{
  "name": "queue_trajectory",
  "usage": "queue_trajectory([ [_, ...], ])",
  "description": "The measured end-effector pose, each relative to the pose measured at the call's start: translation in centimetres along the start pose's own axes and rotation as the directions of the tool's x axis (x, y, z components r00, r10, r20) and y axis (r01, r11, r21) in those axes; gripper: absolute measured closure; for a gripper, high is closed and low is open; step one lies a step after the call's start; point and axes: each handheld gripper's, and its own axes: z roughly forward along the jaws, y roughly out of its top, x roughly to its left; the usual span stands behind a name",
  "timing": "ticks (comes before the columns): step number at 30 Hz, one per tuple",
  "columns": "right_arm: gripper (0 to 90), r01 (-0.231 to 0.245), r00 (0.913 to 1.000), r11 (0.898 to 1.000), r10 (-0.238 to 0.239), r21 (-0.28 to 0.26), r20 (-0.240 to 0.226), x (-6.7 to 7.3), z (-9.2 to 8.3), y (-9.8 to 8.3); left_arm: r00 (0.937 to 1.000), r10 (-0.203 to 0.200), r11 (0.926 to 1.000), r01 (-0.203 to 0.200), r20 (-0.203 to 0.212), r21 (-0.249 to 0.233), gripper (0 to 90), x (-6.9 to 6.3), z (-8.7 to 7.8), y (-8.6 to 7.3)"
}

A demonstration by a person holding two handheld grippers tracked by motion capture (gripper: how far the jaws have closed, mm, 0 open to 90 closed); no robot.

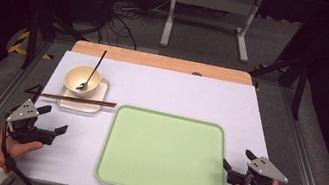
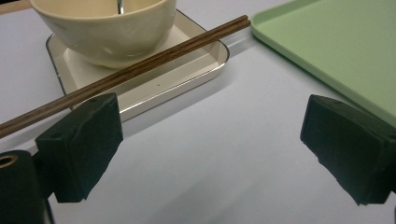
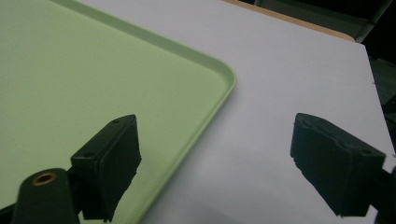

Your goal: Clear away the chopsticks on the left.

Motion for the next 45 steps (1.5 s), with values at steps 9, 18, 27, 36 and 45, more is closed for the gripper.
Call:
queue_trajectory([
  [9, 15.8, 0.004, 1.0000, 1.000, -0.004, 0.011, 0.003, 0.3, 0.1, 0.0, 0.9976, 0.035, 0.9994, -0.035, 0.060, 0.001, 11.8, 0.4, 0.2, -0.1],
  [18, 15.6, 0.004, 1.0000, 1.000, -0.004, 0.014, 0.008, 0.6, -0.1, 0.0, 0.9965, 0.059, 0.9976, -0.057, 0.060, -0.041, 24.8, 1.0, -0.4, 0.5],
  [27, 15.6, 0.000, 0.9999, 1.000, 0.000, 0.018, 0.010, 0.5, 0.0, -0.2, 0.9915, 0.090, 0.9958, -0.088, 0.094, -0.023, 36.8, 1.8, 0.2, 1.7],
  [36, 15.5, 0.001, 1.0000, 1.000, -0.001, 0.022, 0.006, 0.5, 0.1, -0.2, 0.9875, 0.114, 0.9926, -0.109, 0.109, -0.053, 47.6, 1.8, -0.1, 3.1],
  [45, 15.4, 0.004, 1.0000, 1.000, -0.004, 0.025, 0.001, 0.6, 0.2, -0.2, 0.9855, 0.146, 0.9889, -0.148, 0.088, 0.018, 60.4, 2.8, 1.7, 3.3],
])
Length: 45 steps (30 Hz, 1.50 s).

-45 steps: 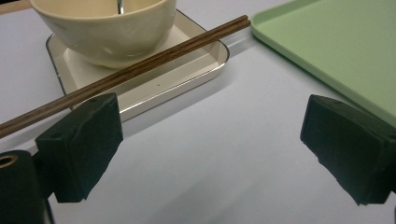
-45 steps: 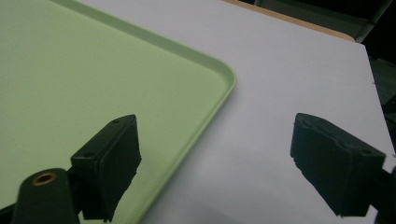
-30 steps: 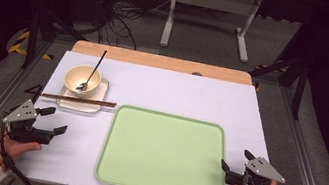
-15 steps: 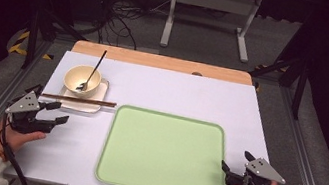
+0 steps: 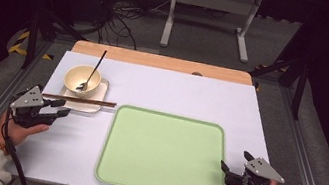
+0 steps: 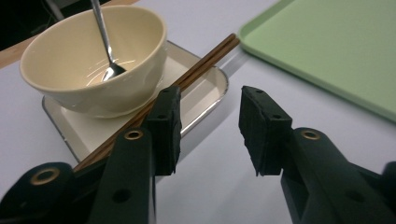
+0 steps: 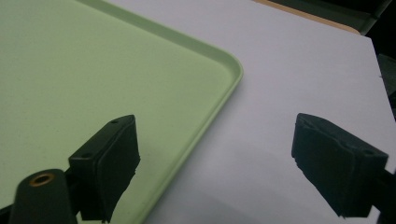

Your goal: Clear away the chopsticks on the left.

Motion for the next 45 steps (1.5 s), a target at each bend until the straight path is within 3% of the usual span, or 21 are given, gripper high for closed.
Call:
queue_trajectory([
  [6, 15.3, 0.001, 1.0000, 1.000, -0.001, 0.003, -0.003, 0.1, 0.1, 0.0, 0.9999, 0.002, 0.9975, -0.001, -0.016, 0.071, 61.0, 1.3, 2.2, -0.3],
  [17, 15.2, 0.000, 1.0000, 1.000, 0.000, 0.005, -0.004, 0.1, 0.1, 0.0, 0.9997, -0.019, 0.9943, 0.021, -0.016, 0.105, 60.5, 3.0, 4.3, 0.1],
  [22, 15.2, -0.002, 1.0000, 1.000, 0.002, 0.008, -0.006, 0.1, 0.2, -0.1, 1.0000, -0.006, 0.9913, 0.006, -0.005, 0.132, 60.6, 3.3, 5.0, 0.1],
  [28, 15.2, -0.003, 1.0000, 1.000, 0.003, 0.009, -0.005, 0.1, 0.2, -0.1, 0.9994, -0.028, 0.9928, 0.025, 0.023, 0.117, 62.0, 3.7, 5.2, 0.1],
  [32, 15.1, -0.002, 1.0000, 1.000, 0.003, 0.009, -0.008, 0.1, 0.2, -0.1, 0.9992, -0.021, 0.9928, 0.017, 0.035, 0.118, 62.5, 3.8, 5.0, 0.1],
  [33, 15.1, -0.002, 1.0000, 1.000, 0.002, 0.011, -0.007, 0.1, 0.2, -0.1, 0.9982, -0.029, 0.9915, 0.022, 0.053, 0.128, 63.5, 3.7, 5.1, 0.0],
  [34, 15.1, -0.003, 1.0000, 1.000, 0.003, 0.010, -0.008, 0.1, 0.2, -0.1, 0.9984, -0.012, 0.9887, 0.004, 0.055, 0.150, 64.6, 3.6, 5.2, 0.0],
  [36, 15.0, -0.003, 1.0000, 1.000, 0.003, 0.011, -0.007, 0.1, 0.2, -0.1, 0.9982, -0.013, 0.9891, 0.004, 0.059, 0.147, 64.0, 3.7, 5.1, -0.1],
  [42, 15.0, -0.003, 1.0000, 1.000, 0.003, 0.007, -0.005, 0.1, 0.1, -0.1, 0.9994, -0.003, 0.9943, -0.001, 0.035, 0.107, 62.0, 3.6, 4.7, 0.2],
  [45, 15.0, 0.000, 1.0000, 1.000, 0.000, 0.014, -0.008, 0.2, 0.3, -0.2, 0.9992, -0.020, 0.9954, 0.017, 0.034, 0.094, 58.5, 3.8, 4.7, 0.2],
])
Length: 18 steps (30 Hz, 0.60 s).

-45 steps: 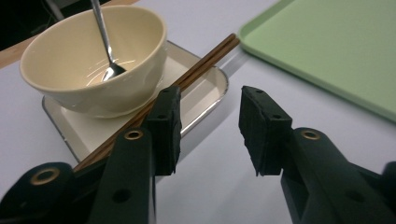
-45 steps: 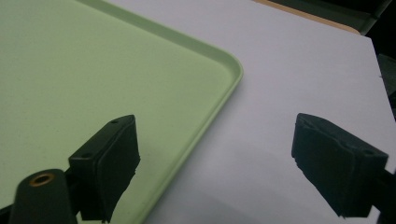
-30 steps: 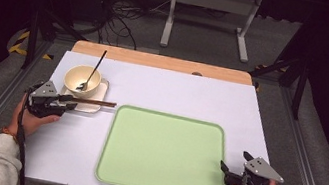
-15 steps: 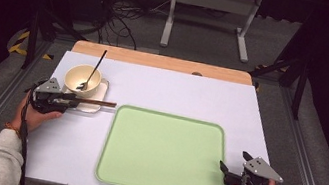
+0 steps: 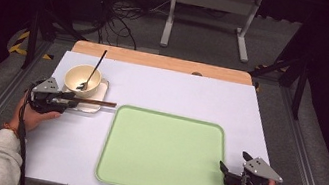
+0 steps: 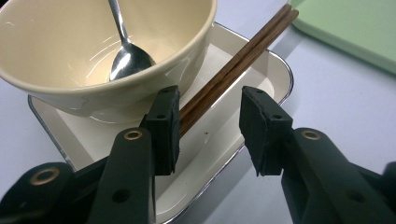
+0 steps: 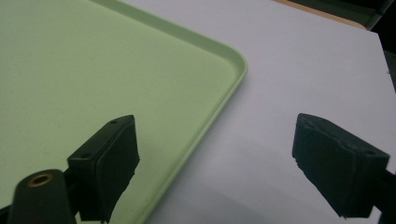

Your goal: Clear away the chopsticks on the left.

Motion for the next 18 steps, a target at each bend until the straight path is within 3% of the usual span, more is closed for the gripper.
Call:
queue_trajectory([
  [7, 15.0, -0.004, 1.0000, 1.000, 0.004, 0.008, 0.001, 0.0, 0.0, -0.1, 0.9998, -0.017, 0.9998, 0.017, -0.003, 0.009, 55.4, 0.6, 0.0, -0.6],
  [10, 15.0, -0.002, 1.0000, 1.000, 0.002, 0.008, 0.000, 0.1, 0.0, -0.1, 0.9989, -0.047, 0.9989, 0.047, 0.005, 0.000, 55.3, 1.0, 0.1, -0.9],
  [15, 15.0, -0.001, 1.0000, 1.000, 0.001, 0.011, -0.002, 0.1, 0.1, -0.1, 0.9993, -0.034, 0.9988, 0.034, 0.016, 0.036, 57.8, 1.1, 0.9, -0.9],
  [18, 15.0, -0.002, 1.0000, 1.000, 0.002, 0.013, -0.002, 0.1, 0.1, -0.1, 0.9986, -0.048, 0.9983, 0.047, 0.022, 0.036, 59.4, 1.1, 1.0, -1.0],
])
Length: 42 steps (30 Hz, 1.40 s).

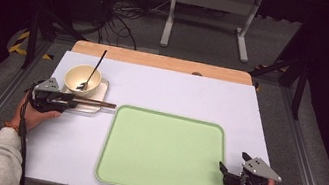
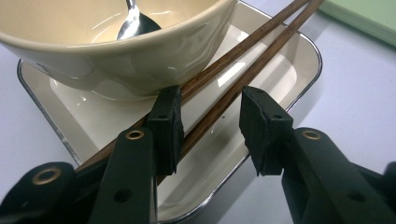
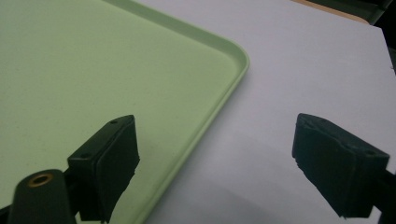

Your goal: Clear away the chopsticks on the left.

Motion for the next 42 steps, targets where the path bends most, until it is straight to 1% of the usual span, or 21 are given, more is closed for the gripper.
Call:
queue_trajectory([
  [3, 15.0, 0.003, 1.0000, 1.000, -0.003, -0.001, 0.000, 0.0, 0.0, 0.0, 1.0000, 0.005, 1.0000, -0.005, 0.001, 0.004, 61.0, 0.1, 0.0, -0.1],
  [6, 15.0, -0.002, 1.0000, 1.000, 0.002, 0.007, -0.002, -0.1, 0.0, -0.1, 0.9996, 0.016, 0.9999, -0.016, 0.025, 0.005, 65.5, 0.1, -0.1, 0.0],
  [7, 15.0, -0.003, 1.0000, 1.000, 0.003, 0.008, -0.002, -0.1, 0.1, -0.1, 0.9990, 0.026, 0.9997, -0.026, 0.036, 0.004, 67.1, 0.0, -0.2, 0.0],
  [10, 14.8, -0.003, 1.0000, 1.000, 0.003, 0.010, -0.009, -0.1, 0.0, -0.1, 0.9966, 0.048, 0.9989, -0.048, 0.066, 0.000, 70.3, 0.1, -0.5, 0.1],
  [11, 14.8, -0.004, 0.9999, 1.000, 0.004, 0.014, -0.010, -0.1, 0.1, -0.1, 0.9956, 0.047, 0.9989, -0.047, 0.081, 0.000, 71.6, 0.1, -0.6, 0.1],
  [13, 14.8, -0.006, 0.9999, 1.000, 0.006, 0.017, -0.012, -0.2, 0.1, -0.2, 0.9938, 0.056, 0.9984, -0.056, 0.096, -0.001, 74.7, 0.1, -0.7, 0.1],
  [15, 14.7, -0.007, 0.9998, 1.000, 0.008, 0.019, -0.018, -0.2, 0.1, -0.2, 0.9921, 0.068, 0.9976, -0.069, 0.106, 0.002, 76.9, 0.1, -0.8, 0.1],
  [18, 14.6, -0.007, 0.9996, 1.000, 0.007, 0.027, -0.027, -0.2, 0.3, -0.2, 0.9908, 0.066, 0.9977, -0.067, 0.118, 0.008, 78.1, 0.1, -0.9, 0.2],
  [20, 14.6, -0.006, 0.9994, 0.999, 0.007, 0.032, -0.034, -0.1, 0.3, -0.2, 0.9888, 0.078, 0.9968, -0.080, 0.127, 0.010, 79.3, 0.2, -0.9, 0.2],
  [21, 14.6, -0.007, 0.9993, 0.999, 0.009, 0.031, -0.037, -0.1, 0.3, -0.2, 0.9886, 0.077, 0.9968, -0.079, 0.129, 0.011, 79.6, 0.2, -0.9, 0.3],
  [23, 14.6, -0.010, 0.9992, 1.000, 0.011, 0.029, -0.038, -0.2, 0.3, -0.2, 0.9888, 0.075, 0.9969, -0.078, 0.129, 0.016, 79.4, 0.1, -0.9, 0.3],
  [26, 14.5, -0.014, 0.9992, 1.000, 0.015, 0.027, -0.037, -0.2, 0.3, -0.2, 0.9909, 0.084, 0.9958, -0.087, 0.105, 0.027, 77.8, 0.0, -0.7, 0.6],
  [29, 14.6, -0.016, 0.9991, 1.000, 0.017, 0.026, -0.038, -0.2, 0.3, -0.2, 0.9915, 0.085, 0.9956, -0.088, 0.099, 0.031, 77.2, -0.1, -0.5, 0.7],
  [31, 14.5, -0.015, 0.9991, 0.999, 0.016, 0.029, -0.040, -0.2, 0.3, -0.2, 0.9926, 0.089, 0.9948, -0.093, 0.083, 0.041, 76.2, -0.2, -0.3, 0.8],
  [33, 14.5, -0.013, 0.9990, 0.999, 0.014, 0.030, -0.042, -0.2, 0.4, -0.2, 0.9912, 0.109, 0.9924, -0.113, 0.075, 0.048, 76.4, -0.3, -0.2, 1.0],
  [37, 14.6, -0.009, 0.9989, 0.999, 0.011, 0.031, -0.046, -0.1, 0.5, -0.2, 0.9906, 0.122, 0.9906, -0.125, 0.061, 0.054, 77.7, -0.5, -0.2, 1.0],
  [39, 14.6, -0.012, 0.9988, 0.999, 0.013, 0.030, -0.047, -0.2, 0.5, -0.2, 0.9893, 0.131, 0.9895, -0.134, 0.065, 0.054, 79.1, -0.6, -0.2, 1.0],
  [42, 14.6, -0.014, 0.9986, 0.999, 0.016, 0.030, -0.051, -0.2, 0.4, -0.2, 0.9873, 0.141, 0.9879, -0.145, 0.074, 0.054, 83.5, -0.6, -0.3, 1.0],
])
